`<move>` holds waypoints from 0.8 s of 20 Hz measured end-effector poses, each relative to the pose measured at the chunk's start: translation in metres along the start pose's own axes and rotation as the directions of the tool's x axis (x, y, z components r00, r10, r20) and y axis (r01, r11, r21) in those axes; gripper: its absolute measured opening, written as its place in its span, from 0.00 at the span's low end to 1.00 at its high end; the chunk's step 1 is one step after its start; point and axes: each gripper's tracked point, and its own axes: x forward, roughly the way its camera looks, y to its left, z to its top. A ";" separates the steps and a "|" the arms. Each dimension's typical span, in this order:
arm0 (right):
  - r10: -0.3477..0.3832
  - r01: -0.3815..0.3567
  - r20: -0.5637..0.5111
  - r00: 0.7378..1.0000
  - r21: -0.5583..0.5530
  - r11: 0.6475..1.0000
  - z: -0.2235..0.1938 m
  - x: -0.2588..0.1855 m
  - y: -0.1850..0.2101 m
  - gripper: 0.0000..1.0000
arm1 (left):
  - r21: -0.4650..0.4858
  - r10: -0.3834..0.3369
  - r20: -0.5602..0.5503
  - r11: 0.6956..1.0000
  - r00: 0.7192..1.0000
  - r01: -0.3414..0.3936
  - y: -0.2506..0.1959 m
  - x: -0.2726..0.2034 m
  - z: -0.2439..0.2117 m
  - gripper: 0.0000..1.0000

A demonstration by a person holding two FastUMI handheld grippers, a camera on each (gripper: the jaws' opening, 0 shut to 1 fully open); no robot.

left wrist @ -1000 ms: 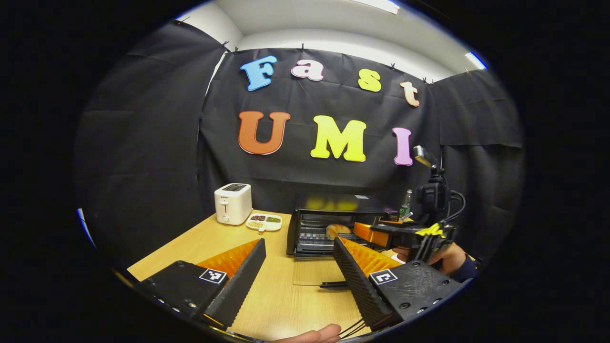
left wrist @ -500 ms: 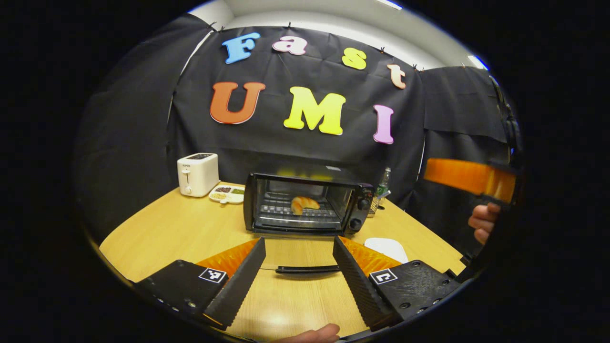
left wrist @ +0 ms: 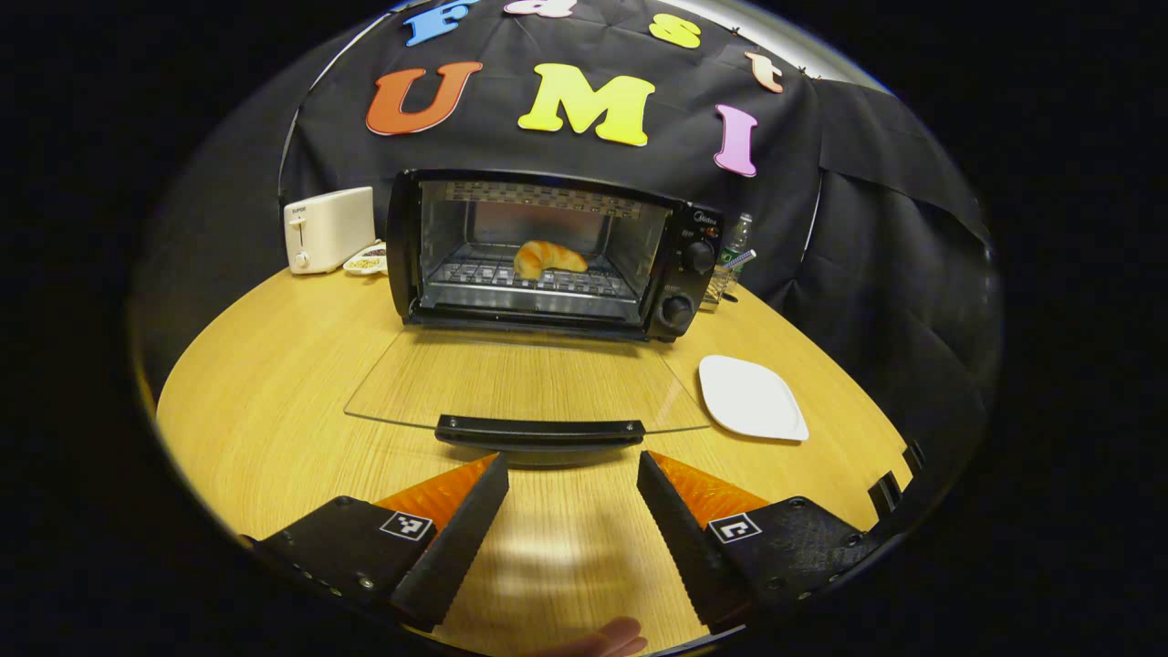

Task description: Open the electric oven with the left hand, put the food in, and close the electric oven.

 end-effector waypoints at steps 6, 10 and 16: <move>0.016 -0.016 0.004 1.000 0.001 1.000 -0.003 -0.003 0.000 0.97 | 0.020 0.020 -0.080 1.000 0.997 -0.019 0.001 0.026 -0.016 0.83; 0.008 -0.008 0.012 1.000 0.003 1.000 -0.001 -0.003 -0.005 0.97 | 0.009 0.041 -0.144 0.999 0.989 -0.040 0.005 0.030 -0.017 0.92; 0.022 -0.021 0.028 0.999 -0.012 1.000 0.002 -0.006 -0.002 0.97 | -0.042 0.038 -0.146 0.998 0.989 -0.045 0.006 0.026 -0.006 0.92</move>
